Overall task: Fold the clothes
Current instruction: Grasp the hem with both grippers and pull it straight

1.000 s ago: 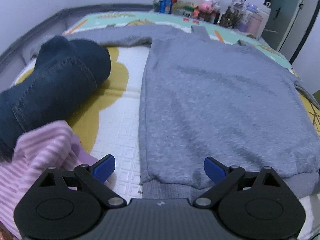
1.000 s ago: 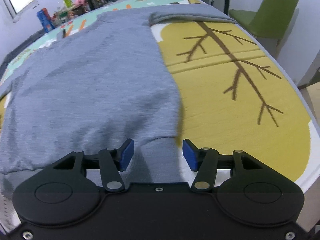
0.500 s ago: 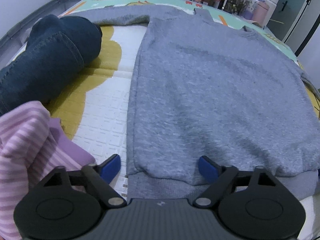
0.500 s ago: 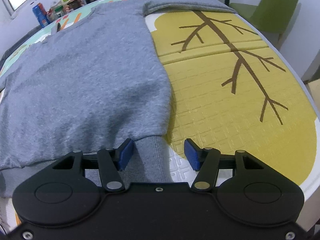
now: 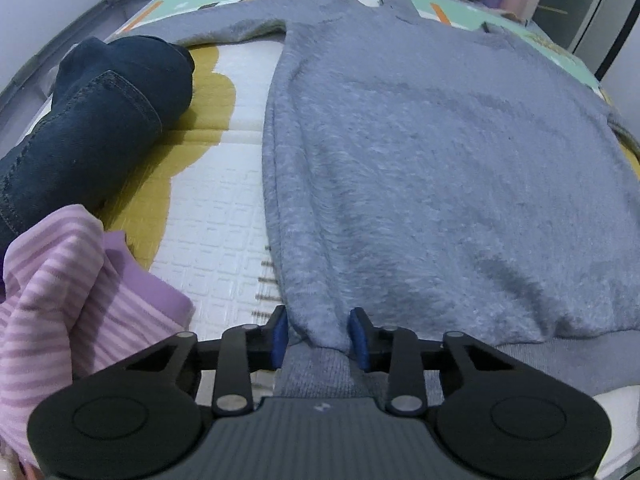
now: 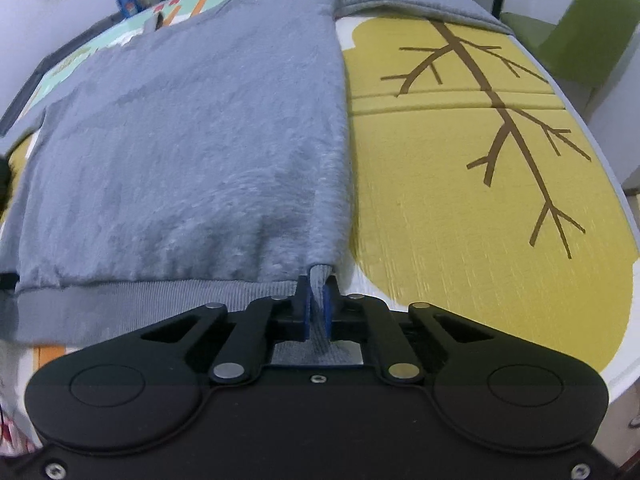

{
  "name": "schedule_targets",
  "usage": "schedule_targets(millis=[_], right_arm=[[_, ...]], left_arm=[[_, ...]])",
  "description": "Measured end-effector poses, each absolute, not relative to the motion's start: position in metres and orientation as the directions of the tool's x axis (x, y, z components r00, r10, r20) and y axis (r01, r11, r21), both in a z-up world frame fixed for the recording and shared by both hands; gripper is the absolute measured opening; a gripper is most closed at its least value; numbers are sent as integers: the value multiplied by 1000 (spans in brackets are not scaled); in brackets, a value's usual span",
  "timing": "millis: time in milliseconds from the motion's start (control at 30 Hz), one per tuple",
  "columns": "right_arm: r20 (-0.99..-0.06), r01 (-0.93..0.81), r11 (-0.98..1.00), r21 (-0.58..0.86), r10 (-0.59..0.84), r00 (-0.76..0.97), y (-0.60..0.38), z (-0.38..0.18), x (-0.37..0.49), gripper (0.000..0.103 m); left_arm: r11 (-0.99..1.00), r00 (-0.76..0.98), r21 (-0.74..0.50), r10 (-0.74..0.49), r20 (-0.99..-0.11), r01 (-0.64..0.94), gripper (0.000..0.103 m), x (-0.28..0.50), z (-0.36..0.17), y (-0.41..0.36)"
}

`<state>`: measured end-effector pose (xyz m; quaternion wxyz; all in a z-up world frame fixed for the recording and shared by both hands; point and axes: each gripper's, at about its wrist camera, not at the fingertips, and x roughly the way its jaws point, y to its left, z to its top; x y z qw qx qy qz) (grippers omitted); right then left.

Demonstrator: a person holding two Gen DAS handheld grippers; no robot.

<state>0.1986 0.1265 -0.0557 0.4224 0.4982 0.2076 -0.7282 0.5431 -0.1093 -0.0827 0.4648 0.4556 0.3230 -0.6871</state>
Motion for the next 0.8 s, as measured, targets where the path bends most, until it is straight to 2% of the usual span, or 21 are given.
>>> schedule_targets(millis=[567, 733, 800], right_arm=[[-945, 847, -519, 116, -321, -68, 163, -50, 216, 5], [-947, 854, -506, 120, -317, -55, 164, -45, 215, 6], [-945, 854, -504, 126, -322, -51, 164, -41, 213, 10]], left_arm=[[-397, -108, 6, -264, -959, 918, 34, 562, -77, -87], [-414, -90, 31, -270, -959, 910, 41, 564, -70, -95], [-428, -81, 51, -283, -956, 902, 44, 559, -66, -98]])
